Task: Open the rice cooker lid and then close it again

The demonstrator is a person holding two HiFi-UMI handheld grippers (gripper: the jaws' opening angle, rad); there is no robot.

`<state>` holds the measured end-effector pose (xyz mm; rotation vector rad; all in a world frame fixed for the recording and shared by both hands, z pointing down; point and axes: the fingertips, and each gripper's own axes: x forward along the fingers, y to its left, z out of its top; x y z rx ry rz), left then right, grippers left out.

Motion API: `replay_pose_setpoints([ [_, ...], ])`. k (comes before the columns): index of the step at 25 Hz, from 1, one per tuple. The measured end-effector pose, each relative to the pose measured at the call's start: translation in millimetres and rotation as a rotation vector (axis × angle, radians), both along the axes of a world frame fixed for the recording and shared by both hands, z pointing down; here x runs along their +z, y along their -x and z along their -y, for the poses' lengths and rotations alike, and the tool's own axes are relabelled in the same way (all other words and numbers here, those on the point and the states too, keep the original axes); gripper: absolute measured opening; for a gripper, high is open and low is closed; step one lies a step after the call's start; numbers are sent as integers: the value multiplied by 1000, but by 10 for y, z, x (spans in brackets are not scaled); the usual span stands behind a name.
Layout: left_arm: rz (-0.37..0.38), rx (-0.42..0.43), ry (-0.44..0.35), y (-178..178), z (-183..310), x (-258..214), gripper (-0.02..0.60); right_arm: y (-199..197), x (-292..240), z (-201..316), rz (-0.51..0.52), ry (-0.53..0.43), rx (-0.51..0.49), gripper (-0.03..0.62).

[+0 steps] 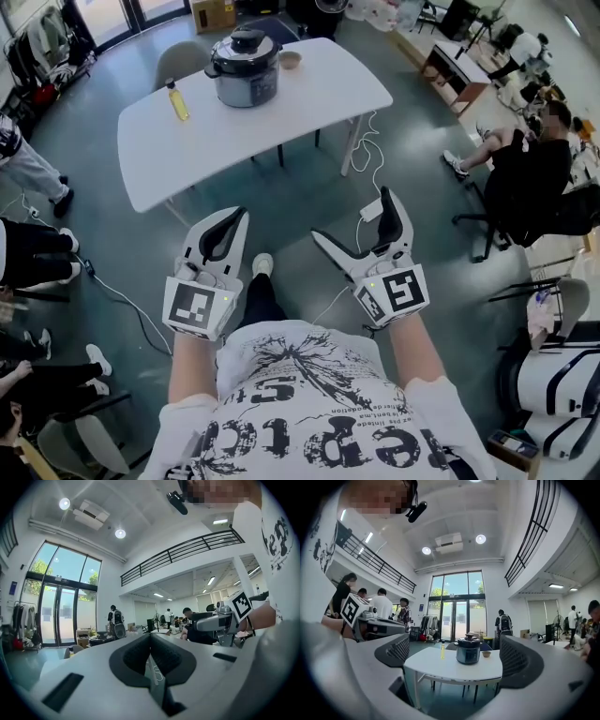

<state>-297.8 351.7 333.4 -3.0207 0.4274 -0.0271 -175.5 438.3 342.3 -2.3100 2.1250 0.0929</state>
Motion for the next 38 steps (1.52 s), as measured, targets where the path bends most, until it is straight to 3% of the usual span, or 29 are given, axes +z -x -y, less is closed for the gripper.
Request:
replay_pose_setpoints([
  [7, -18, 21, 27, -519, 1389, -1, 14, -447, -12, 1430, 2, 36, -9, 597],
  [13, 0, -9, 9, -822, 2822, -61, 14, -834, -85, 2910, 4, 65, -1, 597],
  [18, 0, -26, 39, -1000, 3729, -44, 14, -1082, -67, 3799, 16, 72, 6, 597],
  [24, 14, -49, 62, -1254, 4286, 61, 14, -1397, 45, 4465, 27, 108, -31, 595],
  [30, 14, -116, 58, -1591, 4720, 132, 14, -1766, 158, 5135, 11, 151, -130, 595],
  [38, 16, -299, 38, -2206, 5220, 17, 14, -2422, 210, 6043, -17, 242, -333, 595],
])
